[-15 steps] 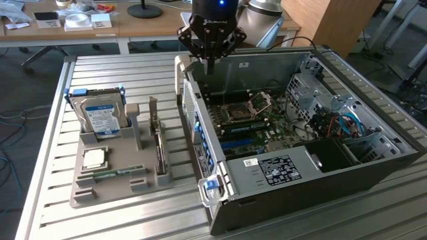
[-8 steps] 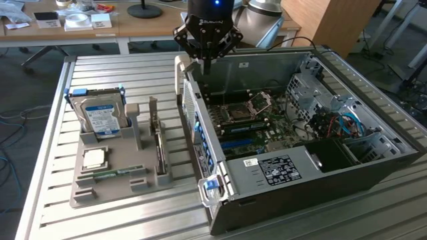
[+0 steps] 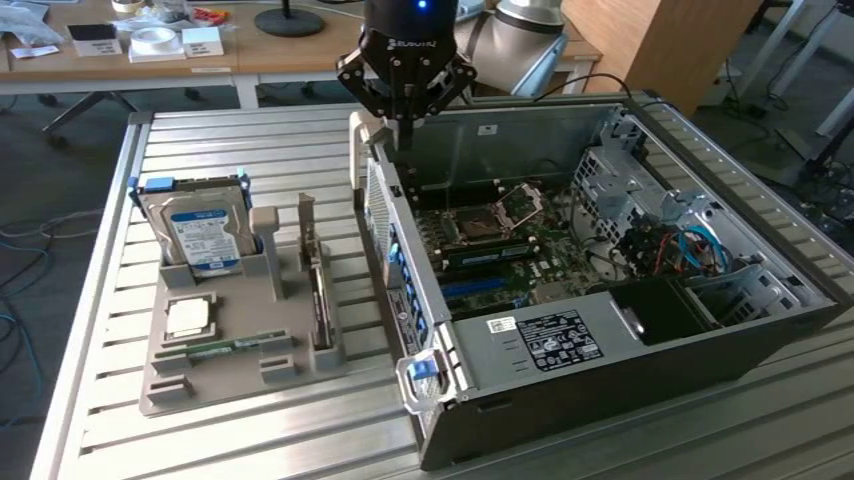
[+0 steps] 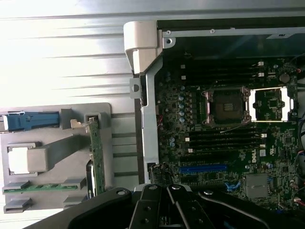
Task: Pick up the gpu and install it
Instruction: 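Reach for the gpu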
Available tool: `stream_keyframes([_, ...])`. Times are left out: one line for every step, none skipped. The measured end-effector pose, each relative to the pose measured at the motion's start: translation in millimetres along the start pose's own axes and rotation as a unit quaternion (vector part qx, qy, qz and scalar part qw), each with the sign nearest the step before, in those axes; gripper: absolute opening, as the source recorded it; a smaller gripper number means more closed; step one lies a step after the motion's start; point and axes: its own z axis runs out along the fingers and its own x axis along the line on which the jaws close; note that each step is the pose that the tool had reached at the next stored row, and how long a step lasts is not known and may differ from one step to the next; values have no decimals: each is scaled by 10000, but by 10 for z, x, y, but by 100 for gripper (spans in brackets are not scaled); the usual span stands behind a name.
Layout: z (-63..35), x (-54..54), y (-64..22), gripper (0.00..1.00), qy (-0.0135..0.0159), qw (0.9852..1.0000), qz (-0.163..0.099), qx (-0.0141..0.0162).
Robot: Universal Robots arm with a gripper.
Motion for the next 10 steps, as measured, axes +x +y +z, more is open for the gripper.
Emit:
stream_keyframes([0,13,-1,11,0,10000,0,0])
stream_keyframes([-1,27,-2,11,0,10000,0,0])
stream_keyframes([-1,41,-3,11,0,10000,0,0])
stream_keyframes([-1,53,-4,11,0,10000,0,0])
stream_keyframes([-2,62,-4,11,0,10000,0,0])
stream_keyframes([-1,64,-4,11,0,10000,0,0])
stream_keyframes([-1,65,-5,11,0,10000,-1,0])
stream_keyframes([-2,69,-5,11,0,10000,-1,0])
stream_keyframes([-2,74,-5,11,0,10000,0,0])
stream_keyframes([-2,79,-6,11,0,10000,0,0])
